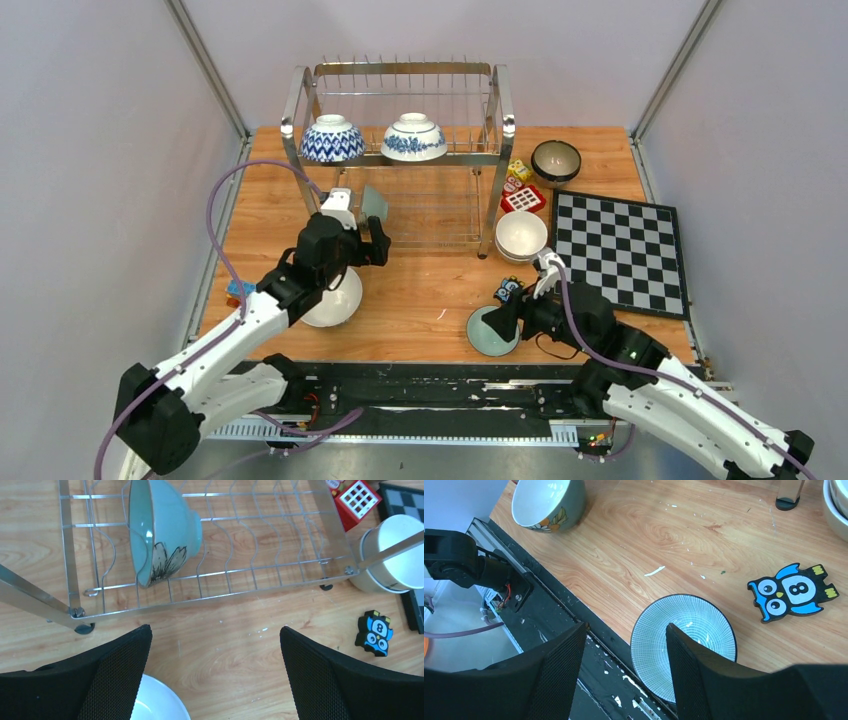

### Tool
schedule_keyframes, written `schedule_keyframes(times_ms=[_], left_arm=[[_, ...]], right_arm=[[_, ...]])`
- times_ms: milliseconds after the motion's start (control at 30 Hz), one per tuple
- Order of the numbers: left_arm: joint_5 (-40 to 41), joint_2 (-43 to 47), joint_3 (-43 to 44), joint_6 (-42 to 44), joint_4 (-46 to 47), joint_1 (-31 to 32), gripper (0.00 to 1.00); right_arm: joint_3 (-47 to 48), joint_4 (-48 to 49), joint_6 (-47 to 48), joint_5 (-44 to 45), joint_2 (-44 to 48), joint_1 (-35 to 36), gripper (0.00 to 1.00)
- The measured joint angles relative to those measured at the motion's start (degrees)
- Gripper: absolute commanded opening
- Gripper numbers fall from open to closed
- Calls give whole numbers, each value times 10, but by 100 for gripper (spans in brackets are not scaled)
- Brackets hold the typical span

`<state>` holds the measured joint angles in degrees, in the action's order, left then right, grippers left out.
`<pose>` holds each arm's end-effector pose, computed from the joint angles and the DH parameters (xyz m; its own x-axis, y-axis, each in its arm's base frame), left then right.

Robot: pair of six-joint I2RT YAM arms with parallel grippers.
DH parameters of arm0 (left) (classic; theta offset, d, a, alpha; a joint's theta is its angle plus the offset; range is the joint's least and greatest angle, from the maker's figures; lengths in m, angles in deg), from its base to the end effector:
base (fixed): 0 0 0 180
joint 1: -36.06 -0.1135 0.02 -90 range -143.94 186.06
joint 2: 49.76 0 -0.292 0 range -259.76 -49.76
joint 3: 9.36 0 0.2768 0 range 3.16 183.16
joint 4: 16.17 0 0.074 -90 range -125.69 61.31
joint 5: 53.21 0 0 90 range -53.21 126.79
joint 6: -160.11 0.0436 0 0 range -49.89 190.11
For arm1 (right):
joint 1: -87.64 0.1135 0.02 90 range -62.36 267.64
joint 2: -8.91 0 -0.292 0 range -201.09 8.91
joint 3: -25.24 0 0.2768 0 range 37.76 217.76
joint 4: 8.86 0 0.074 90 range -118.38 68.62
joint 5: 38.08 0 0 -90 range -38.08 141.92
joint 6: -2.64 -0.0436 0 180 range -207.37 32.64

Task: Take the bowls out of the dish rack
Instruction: Pick up the bowl from the dish rack.

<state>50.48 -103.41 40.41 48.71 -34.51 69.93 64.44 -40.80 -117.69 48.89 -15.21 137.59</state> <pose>0.1974 -0.1201 0.2859 -0.4235 -0.1427 -0.8946 0.2202 0.9417 -0.2545 0.0840 0.1035 0.2707 -0.5635 0.1133 -0.8183 -0.5936 0.6333 0.4965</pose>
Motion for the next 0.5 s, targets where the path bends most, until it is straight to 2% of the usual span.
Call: schedule_keyframes(times_ms=[267,400,500], left_arm=[[-110,-79,0,-29,14,-66,100],[-186,-97,-21,-59,70,-121,100],[-203,-97,-32,-69,93,-149,100]], right_arm=[[-1,-6,0,0,27,0,63],[-3,-16,0,1,49,-1,63],[-3,-22,-1,2,63,-1,63]])
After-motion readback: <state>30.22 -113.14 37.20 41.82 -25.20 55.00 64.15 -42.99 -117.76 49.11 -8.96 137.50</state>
